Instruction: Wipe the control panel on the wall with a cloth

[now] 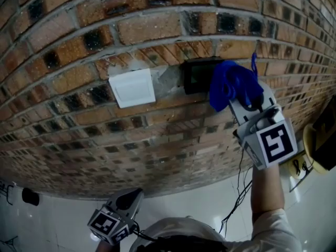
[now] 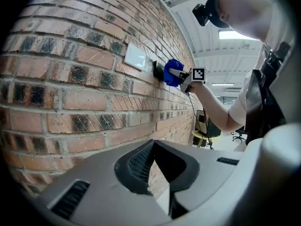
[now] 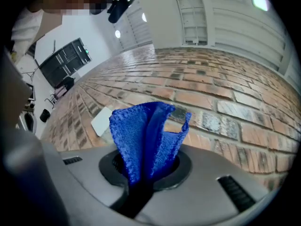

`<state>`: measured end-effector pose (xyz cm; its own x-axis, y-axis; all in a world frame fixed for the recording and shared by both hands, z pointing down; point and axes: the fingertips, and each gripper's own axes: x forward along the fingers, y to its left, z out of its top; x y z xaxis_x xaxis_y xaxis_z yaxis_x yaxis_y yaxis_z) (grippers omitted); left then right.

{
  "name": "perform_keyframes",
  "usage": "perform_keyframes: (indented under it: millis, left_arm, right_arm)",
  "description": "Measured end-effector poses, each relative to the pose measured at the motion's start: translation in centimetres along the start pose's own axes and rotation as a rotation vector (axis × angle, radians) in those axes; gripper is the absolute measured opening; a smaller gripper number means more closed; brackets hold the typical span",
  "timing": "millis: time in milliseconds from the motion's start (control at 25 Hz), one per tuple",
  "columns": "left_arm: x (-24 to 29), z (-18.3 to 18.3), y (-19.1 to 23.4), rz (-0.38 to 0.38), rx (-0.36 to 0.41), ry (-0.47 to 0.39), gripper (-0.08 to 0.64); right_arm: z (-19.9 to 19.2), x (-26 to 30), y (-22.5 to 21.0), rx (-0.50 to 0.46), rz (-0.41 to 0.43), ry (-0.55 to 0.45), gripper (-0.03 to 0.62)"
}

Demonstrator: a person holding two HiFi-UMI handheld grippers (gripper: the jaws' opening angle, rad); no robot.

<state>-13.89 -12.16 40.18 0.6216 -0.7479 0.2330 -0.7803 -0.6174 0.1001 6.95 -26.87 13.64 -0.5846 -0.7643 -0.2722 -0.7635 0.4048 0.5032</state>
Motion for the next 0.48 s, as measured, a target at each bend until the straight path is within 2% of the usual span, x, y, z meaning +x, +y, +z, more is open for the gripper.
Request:
perform_keyframes:
  millis: [120, 240, 360, 480]
  left_arm:
    - [-0.1, 0.0, 0.0, 0.005, 0.004, -0.002, 0.003]
    - [-0.4, -0.1, 0.0, 0.011, 0.003, -0.006, 0.003]
    - [-0.8, -0.1, 0.2, 0.022, -0.002, -0.011, 0.004]
    - [-1.1, -0.1, 0.3, 0.027, -0.010, -0.015, 0.003]
  right_arm:
    - [1.3, 1.9, 3.6, -0.012, 0.085, -0.023, 0.089]
    - [1.7, 3.8, 6.1, -0.017, 0.129, -0.028, 0.089]
    - [2.0, 4.8, 6.8, -0.002, 0.130, -0.045, 0.089]
    - [1.9, 4.0, 5.4, 0.009, 0.095, -0.038, 0.089]
